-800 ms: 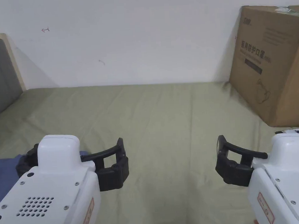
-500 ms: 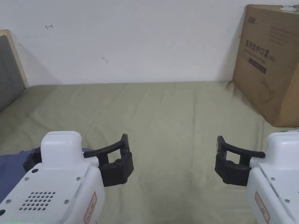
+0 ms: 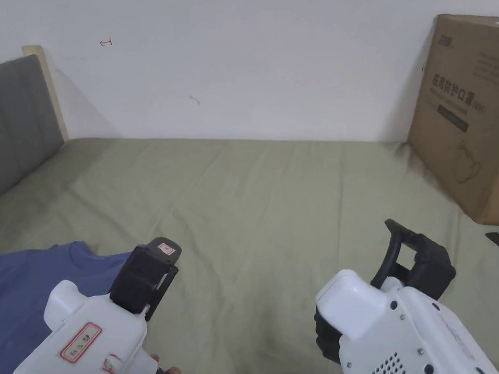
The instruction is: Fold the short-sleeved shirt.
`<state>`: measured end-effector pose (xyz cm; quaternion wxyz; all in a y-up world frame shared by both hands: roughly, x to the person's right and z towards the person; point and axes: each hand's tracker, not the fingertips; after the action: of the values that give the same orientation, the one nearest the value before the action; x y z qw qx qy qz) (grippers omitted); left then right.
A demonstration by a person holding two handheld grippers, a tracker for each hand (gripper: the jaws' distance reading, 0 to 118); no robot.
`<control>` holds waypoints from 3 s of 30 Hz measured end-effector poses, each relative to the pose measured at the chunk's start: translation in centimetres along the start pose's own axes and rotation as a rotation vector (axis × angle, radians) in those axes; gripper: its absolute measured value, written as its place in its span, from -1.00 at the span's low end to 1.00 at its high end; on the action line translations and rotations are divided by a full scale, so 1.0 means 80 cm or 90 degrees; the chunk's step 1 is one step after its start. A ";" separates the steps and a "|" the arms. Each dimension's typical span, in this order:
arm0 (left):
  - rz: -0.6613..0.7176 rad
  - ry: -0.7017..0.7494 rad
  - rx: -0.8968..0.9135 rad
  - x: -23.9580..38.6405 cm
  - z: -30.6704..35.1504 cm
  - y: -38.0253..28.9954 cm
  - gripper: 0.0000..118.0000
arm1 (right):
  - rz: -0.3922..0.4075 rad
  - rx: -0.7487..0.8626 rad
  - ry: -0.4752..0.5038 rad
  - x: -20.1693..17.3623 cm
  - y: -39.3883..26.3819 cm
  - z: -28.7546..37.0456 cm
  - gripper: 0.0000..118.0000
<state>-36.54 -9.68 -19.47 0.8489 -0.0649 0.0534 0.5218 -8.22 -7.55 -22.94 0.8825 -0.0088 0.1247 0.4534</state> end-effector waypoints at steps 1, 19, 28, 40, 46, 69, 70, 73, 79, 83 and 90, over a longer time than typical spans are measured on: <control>-0.060 0.024 0.019 0.013 0.001 0.003 1.00 | -0.091 0.009 0.003 0.011 -0.002 0.000 1.00; -0.674 -0.001 0.075 0.118 0.019 -0.033 1.00 | -0.648 0.037 -0.092 0.077 -0.058 0.023 1.00; -0.635 0.014 0.083 0.115 0.020 -0.010 -1.00 | -0.658 0.042 -0.128 0.085 -0.048 0.026 -1.00; -0.612 0.028 0.090 0.111 0.020 0.017 -1.00 | -0.589 0.044 -0.069 0.073 -0.017 0.008 -1.00; -0.612 0.117 0.156 0.092 0.060 0.060 -1.00 | -0.581 0.096 0.046 0.048 0.037 -0.018 -1.00; -0.466 0.347 -0.017 -0.111 0.001 0.164 -1.00 | -0.530 0.077 0.320 -0.095 0.142 -0.107 -1.00; -0.447 0.363 -0.049 -0.134 -0.022 0.164 -1.00 | -0.533 0.064 0.329 -0.100 0.137 -0.115 -1.00; -0.414 0.379 -0.119 -0.191 -0.078 0.162 -1.00 | -0.526 0.031 0.337 -0.115 0.126 -0.133 -1.00; -0.393 0.438 -0.213 -0.248 -0.131 0.157 0.66 | -0.536 -0.023 0.351 -0.132 0.109 -0.160 -1.00; -0.362 0.439 -0.205 -0.250 -0.131 0.156 0.73 | -0.540 -0.061 0.364 -0.138 0.099 -0.172 -1.00; -0.394 0.446 -0.248 -0.257 -0.160 0.147 0.95 | -0.574 -0.096 0.385 -0.147 0.087 -0.184 -1.00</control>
<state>-56.59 -24.64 -29.49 0.8670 -0.4061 0.2150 0.1926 -23.48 -14.70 -33.81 0.9110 -0.2544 0.3243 0.0153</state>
